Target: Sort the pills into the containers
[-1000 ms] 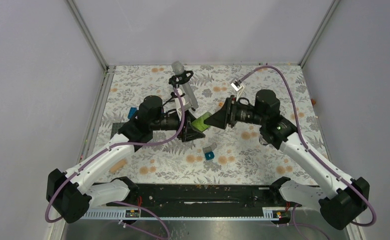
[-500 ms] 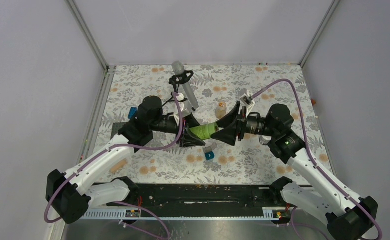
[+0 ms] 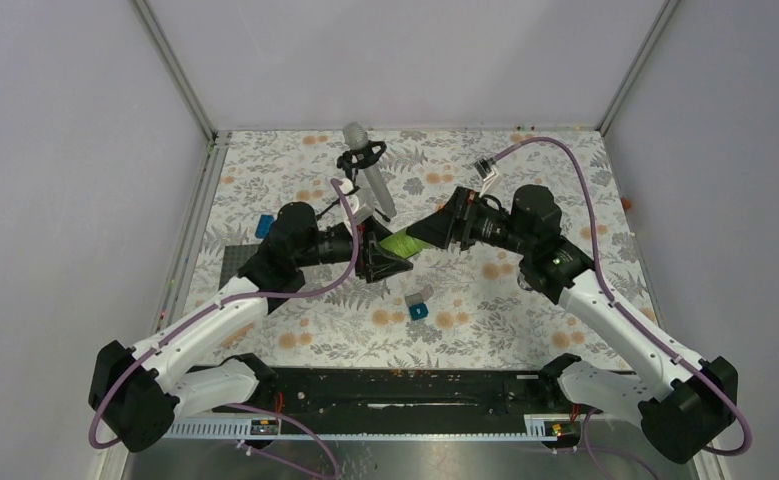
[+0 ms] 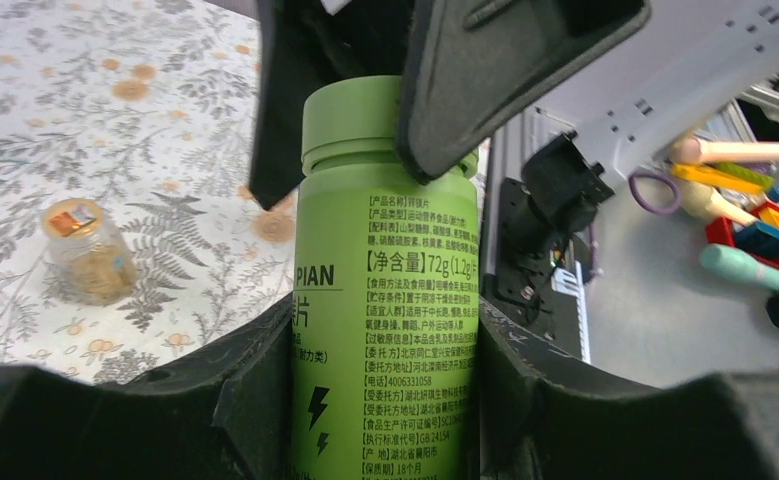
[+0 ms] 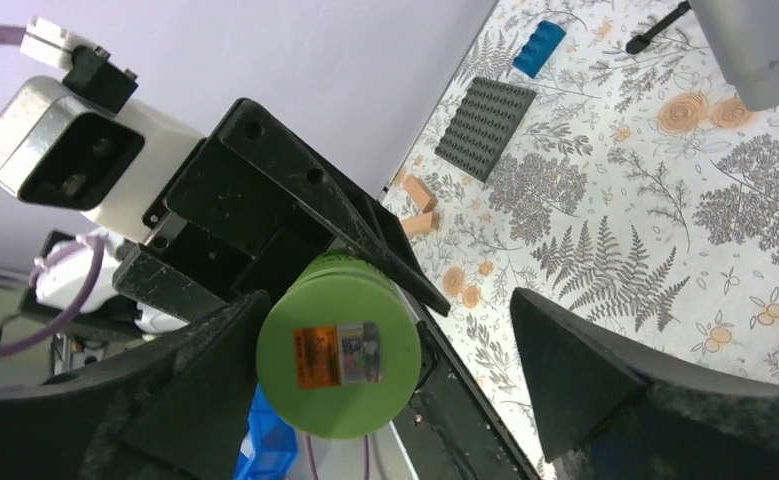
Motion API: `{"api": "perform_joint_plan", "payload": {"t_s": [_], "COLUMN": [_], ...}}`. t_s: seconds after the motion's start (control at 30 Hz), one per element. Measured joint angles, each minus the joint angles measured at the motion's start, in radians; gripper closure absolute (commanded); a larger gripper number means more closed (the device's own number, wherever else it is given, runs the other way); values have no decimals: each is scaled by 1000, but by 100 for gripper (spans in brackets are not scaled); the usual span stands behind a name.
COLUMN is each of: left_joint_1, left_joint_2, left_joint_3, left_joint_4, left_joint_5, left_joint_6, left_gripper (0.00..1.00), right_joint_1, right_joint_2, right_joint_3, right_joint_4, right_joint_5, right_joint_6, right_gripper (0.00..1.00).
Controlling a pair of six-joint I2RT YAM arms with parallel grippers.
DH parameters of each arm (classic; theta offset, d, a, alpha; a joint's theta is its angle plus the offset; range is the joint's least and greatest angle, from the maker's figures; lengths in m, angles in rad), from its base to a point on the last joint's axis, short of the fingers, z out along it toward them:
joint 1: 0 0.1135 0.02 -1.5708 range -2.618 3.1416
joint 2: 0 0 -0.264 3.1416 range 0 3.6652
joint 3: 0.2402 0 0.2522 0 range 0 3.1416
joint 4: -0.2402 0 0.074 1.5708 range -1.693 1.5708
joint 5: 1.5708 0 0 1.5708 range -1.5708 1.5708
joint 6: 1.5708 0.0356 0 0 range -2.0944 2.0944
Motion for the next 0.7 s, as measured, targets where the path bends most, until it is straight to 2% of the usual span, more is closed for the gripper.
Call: {"api": "perform_joint_plan", "payload": {"t_s": [0.07,0.13,0.17,0.27,0.33,0.43,0.7], "left_joint_1": [0,0,0,0,0,-2,-16], "left_joint_2": [-2,-3,-4,-10,-16,-24,-41], "left_joint_3": [-12,-26,-34,-42,-43,-46,-47], "left_joint_4": [28,53,62,84,94,117,175], "left_joint_5": [-41,-74,-87,-106,-108,-84,79], "left_joint_6": [-17,-31,-38,-57,-64,-69,-106], "left_gripper": [100,100,100,100,100,100,100], "right_joint_1": [4,5,6,7,7,7,7], "right_joint_2": [4,5,5,5,-1,-23,-111], "right_joint_3": [5,14,17,15,15,16,16], "right_joint_4": [-18,-23,-16,10,22,31,45], "right_joint_5": [16,21,21,21,20,-6,-227], "right_joint_6": [22,48,63,93,89,32,-318], "right_gripper": [25,52,59,71,76,77,79]}}
